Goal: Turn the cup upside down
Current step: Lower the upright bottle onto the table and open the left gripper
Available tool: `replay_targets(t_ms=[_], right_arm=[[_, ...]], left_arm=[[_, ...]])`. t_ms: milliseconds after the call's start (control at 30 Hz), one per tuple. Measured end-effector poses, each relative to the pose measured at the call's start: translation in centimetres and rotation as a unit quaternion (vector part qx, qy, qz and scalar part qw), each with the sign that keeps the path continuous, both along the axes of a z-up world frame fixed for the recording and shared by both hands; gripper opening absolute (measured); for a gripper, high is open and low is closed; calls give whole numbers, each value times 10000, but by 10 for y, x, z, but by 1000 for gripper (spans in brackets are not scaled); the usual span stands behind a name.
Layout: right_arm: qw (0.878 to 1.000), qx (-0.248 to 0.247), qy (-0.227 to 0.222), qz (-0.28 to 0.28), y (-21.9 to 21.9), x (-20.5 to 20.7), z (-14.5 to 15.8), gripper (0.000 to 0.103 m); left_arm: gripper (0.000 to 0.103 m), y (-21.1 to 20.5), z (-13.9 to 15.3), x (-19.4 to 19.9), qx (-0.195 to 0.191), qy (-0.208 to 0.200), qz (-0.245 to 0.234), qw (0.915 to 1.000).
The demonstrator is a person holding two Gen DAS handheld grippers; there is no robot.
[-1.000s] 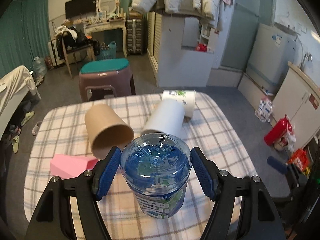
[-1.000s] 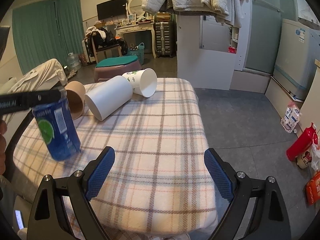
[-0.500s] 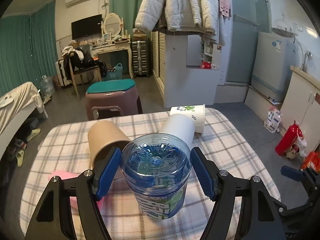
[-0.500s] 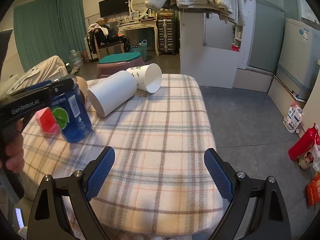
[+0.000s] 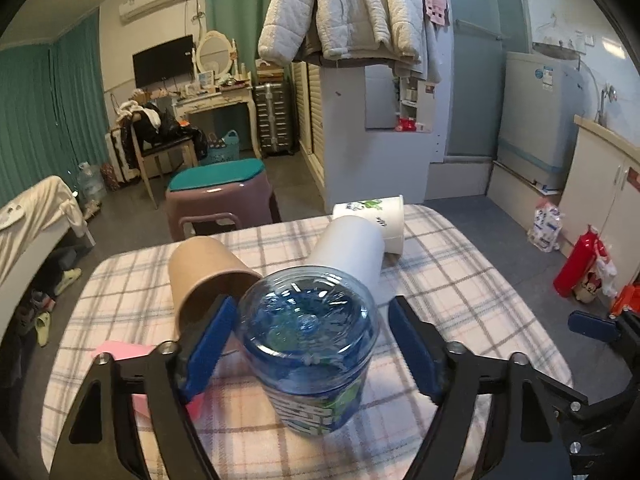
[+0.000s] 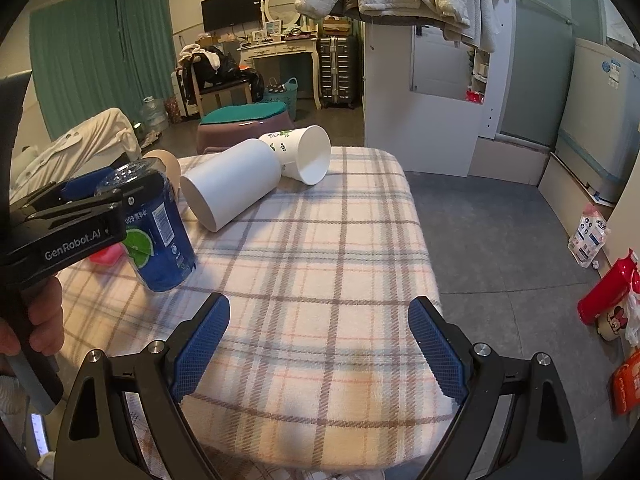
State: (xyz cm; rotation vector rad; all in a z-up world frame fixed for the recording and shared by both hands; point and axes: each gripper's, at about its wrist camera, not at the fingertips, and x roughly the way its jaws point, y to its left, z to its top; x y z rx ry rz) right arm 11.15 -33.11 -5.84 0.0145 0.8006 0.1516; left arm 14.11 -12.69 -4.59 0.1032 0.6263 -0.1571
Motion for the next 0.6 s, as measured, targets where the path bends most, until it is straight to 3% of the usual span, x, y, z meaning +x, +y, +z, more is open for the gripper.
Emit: replay_targets(t_ms=[600], right_arm=[[9994, -5, -343, -17, 2, -29, 35, 91]], left_arm=[[84, 13, 32, -19, -295, -123, 6, 9995]])
